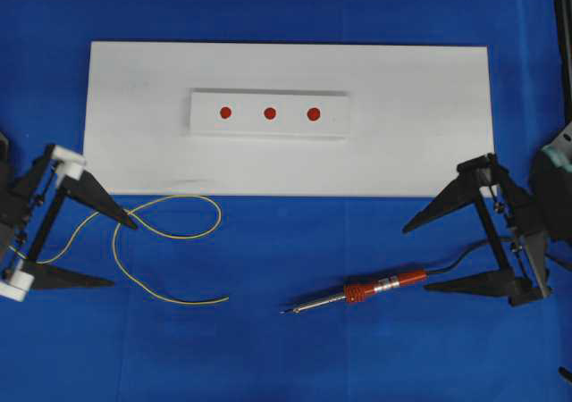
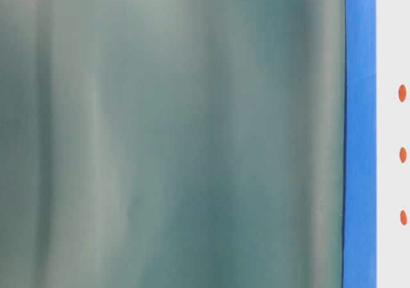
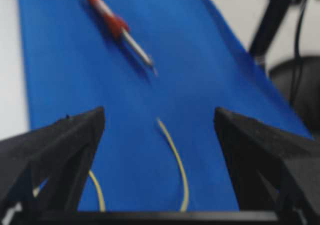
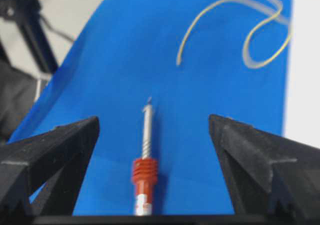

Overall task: Touch the tip of the soldering iron to the tip of the solder at the mark.
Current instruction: 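Move left gripper to yellow solder wire and right gripper to red soldering iron, then close left gripper on solder wire and right gripper on iron handle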

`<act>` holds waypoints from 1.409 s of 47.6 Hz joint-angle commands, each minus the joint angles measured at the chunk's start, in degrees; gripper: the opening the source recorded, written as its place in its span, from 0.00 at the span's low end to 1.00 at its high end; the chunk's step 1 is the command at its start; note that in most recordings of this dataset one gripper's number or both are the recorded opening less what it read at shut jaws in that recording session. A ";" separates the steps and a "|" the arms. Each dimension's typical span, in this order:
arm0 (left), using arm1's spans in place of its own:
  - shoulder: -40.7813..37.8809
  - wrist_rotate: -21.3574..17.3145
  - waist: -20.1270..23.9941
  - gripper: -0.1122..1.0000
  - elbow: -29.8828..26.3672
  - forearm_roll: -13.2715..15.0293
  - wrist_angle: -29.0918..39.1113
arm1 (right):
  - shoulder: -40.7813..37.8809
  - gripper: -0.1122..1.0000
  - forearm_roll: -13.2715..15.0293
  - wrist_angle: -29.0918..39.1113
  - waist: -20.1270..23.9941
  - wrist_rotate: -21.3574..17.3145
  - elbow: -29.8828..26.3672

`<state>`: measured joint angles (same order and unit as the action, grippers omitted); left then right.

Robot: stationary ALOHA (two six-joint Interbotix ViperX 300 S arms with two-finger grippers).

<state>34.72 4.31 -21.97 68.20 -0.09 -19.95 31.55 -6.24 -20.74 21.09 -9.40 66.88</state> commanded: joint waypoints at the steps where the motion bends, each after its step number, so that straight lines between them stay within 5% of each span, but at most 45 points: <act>1: -4.22 0.09 -1.23 0.85 -0.09 -0.09 -3.34 | -4.13 0.91 -2.46 -5.10 0.53 0.00 0.44; 12: -15.29 1.23 -2.90 0.84 0.88 -0.09 -12.48 | -17.75 0.91 -6.06 -14.94 4.22 0.00 -0.18; 32: -32.17 2.29 -5.54 0.83 0.00 -0.09 -25.22 | -35.24 0.91 -14.06 -23.03 8.44 0.00 -3.43; 51: -43.86 2.29 -5.63 0.74 -4.66 -0.09 -27.16 | -43.51 0.90 -16.00 -25.66 8.88 0.00 -4.92; 61: -43.77 2.20 -5.63 0.63 -4.04 -0.09 -26.63 | -44.03 0.83 -16.26 -26.89 8.79 0.18 -4.48; 67: -43.77 2.11 -5.63 0.45 -4.22 -0.09 -25.05 | -44.12 0.67 -16.17 -26.63 8.79 1.05 -4.66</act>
<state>-9.67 6.33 -27.42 64.34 -0.09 -45.79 -13.01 -22.32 -47.20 29.97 -8.70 62.58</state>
